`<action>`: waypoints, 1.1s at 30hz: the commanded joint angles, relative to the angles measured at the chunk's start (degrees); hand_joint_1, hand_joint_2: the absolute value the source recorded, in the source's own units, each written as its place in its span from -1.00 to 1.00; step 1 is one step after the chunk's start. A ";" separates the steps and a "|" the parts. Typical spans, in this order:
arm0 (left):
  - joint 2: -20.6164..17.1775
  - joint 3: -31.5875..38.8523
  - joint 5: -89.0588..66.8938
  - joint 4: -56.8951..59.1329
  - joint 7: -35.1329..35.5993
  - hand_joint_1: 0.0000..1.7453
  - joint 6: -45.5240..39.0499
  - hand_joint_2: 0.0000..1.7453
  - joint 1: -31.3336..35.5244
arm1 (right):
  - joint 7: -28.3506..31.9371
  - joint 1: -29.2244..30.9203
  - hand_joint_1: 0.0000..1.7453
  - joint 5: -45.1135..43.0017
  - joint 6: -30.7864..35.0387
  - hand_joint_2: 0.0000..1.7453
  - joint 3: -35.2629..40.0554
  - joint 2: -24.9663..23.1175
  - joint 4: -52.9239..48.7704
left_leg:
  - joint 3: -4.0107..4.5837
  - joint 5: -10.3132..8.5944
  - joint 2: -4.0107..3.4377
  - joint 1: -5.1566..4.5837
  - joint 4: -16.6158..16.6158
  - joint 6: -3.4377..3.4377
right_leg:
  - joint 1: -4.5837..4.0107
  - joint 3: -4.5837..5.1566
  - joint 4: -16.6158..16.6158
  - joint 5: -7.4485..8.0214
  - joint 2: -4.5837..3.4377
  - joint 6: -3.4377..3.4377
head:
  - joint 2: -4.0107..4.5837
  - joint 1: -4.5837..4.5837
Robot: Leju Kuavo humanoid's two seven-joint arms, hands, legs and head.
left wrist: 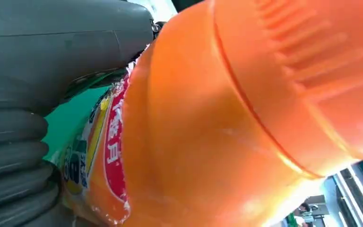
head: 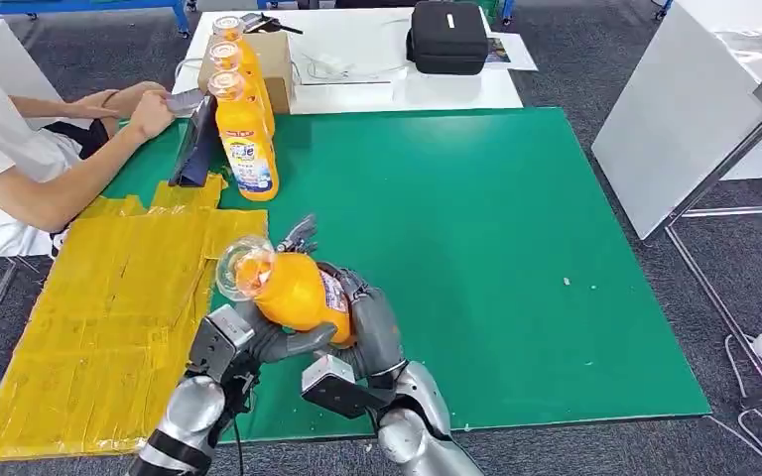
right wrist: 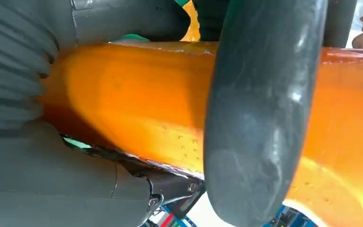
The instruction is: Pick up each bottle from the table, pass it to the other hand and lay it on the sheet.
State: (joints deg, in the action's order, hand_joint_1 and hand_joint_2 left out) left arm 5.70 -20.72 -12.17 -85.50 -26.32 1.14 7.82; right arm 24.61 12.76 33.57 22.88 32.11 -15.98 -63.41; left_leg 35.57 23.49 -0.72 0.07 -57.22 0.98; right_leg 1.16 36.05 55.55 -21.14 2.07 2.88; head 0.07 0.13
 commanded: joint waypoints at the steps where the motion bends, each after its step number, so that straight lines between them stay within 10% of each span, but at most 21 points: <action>1: -0.63 -0.65 0.20 -1.11 -0.55 1.00 -1.80 1.00 0.27 | 0.35 0.07 1.00 0.00 0.78 1.00 1.74 1.27 4.00 | -0.31 0.15 0.04 0.09 0.00 -0.07 | -0.07 -0.33 -0.04 -0.13 -0.16 -0.14 | 0.00 0.00; 18: -0.69 0.69 -1.32 -3.94 -0.80 1.00 -4.53 1.00 -0.74 | 0.75 -4.19 1.00 -0.08 2.24 1.00 -0.50 2.98 -4.21 | -0.15 0.05 0.16 0.07 0.02 -0.04 | -0.05 -0.17 -0.05 -0.09 0.03 -0.10 | 0.00 0.00; 19: -0.69 0.69 -1.32 -3.94 -0.80 1.00 -4.53 1.00 -0.74 | 0.75 -4.19 0.58 -0.08 2.24 1.00 -0.50 2.98 -4.21 | -0.25 0.11 0.18 0.08 0.00 -0.06 | -0.06 -0.27 -0.04 -0.14 0.00 -0.13 | 0.00 0.00; 20: -0.60 1.04 -1.50 -4.07 -0.70 1.00 -5.26 1.00 -0.77 | 1.10 -5.13 -0.88 -0.50 2.69 1.00 -1.08 3.13 -6.22 | -0.13 0.04 0.09 0.05 0.03 -0.04 | -0.03 -0.13 -0.06 -0.06 -0.02 -0.08 | 0.00 0.00; 33: -0.78 11.77 -20.32 2.99 2.50 1.00 -28.30 1.00 6.99 | 3.45 -11.01 -1.00 2.33 7.08 1.00 -1.53 8.90 -29.79 | -0.17 0.08 0.14 0.06 -0.01 -0.06 | -0.04 -0.17 0.00 -0.10 -0.04 -0.13 | 0.00 0.00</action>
State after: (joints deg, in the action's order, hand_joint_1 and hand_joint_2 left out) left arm 5.60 -14.99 -29.56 -89.57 -24.72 -24.01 8.99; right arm 28.11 3.08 35.30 29.11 30.49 -11.56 -83.83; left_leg 35.60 23.49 -0.73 0.07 -57.22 0.98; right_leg 1.16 36.12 55.55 -21.14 2.06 2.88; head 0.07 0.13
